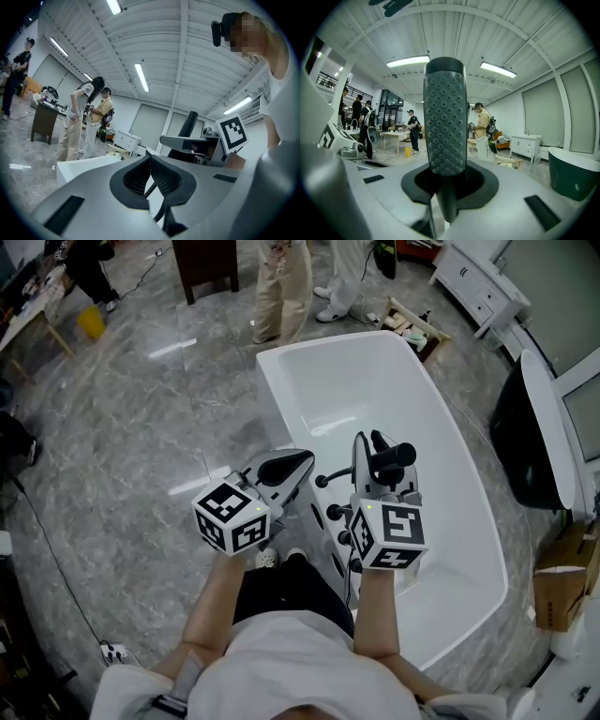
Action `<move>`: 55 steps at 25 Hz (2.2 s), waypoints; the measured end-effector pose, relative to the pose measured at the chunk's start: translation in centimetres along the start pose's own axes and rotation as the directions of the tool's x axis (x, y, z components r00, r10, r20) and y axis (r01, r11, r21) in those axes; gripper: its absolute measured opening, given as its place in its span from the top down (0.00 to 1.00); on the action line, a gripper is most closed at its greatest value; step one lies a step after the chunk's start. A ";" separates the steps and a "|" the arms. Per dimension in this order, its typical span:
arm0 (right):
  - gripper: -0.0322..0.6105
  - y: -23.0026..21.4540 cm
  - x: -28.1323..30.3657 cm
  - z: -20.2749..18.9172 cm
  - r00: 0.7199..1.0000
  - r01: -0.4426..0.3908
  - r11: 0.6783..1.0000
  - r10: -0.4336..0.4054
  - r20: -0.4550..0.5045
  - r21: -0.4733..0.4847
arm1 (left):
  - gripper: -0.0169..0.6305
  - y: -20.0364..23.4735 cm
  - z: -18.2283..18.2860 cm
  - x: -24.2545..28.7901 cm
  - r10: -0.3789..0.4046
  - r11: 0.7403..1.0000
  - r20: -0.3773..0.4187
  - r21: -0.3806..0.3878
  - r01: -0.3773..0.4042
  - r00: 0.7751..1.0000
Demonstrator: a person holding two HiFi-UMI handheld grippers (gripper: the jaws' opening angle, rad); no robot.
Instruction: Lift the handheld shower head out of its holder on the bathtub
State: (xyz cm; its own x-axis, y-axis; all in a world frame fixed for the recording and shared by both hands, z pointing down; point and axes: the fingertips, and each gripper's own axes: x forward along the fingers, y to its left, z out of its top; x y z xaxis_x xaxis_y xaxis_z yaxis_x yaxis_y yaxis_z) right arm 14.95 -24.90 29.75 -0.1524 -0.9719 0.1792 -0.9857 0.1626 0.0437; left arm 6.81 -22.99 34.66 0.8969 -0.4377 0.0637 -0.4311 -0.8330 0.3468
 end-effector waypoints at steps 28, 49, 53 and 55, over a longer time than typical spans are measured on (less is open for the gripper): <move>0.81 18.3 3.0 7.0 0.893 -0.430 0.894 0.442 0.082 -0.125 | 0.95 5.6 4.7 -15.0 0.384 0.922 0.178 -0.015 -0.388 0.906; 0.81 34.8 1.0 6.6 0.665 -0.729 0.659 0.746 0.039 -0.184 | 0.95 6.5 4.0 -29.8 0.669 0.735 0.255 -0.094 -0.671 0.698; 0.81 38.5 0.3 5.9 0.602 -0.781 0.595 0.798 0.023 -0.192 | 0.95 6.5 3.2 -33.4 0.728 0.676 0.265 -0.120 -0.727 0.633; 0.81 40.3 -0.4 5.7 0.573 -0.802 0.565 0.819 0.015 -0.195 | 0.95 6.4 3.0 -35.2 0.750 0.650 0.267 -0.131 -0.749 0.605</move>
State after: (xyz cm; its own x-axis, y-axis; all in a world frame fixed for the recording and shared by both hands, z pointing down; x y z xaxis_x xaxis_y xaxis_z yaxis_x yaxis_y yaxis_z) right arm -25.14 -18.97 25.84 -0.8959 -0.4268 0.1234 -0.4208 0.9043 0.0725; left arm -27.80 -13.90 31.78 0.1923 -0.9801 0.0486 -0.9388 -0.1693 0.3001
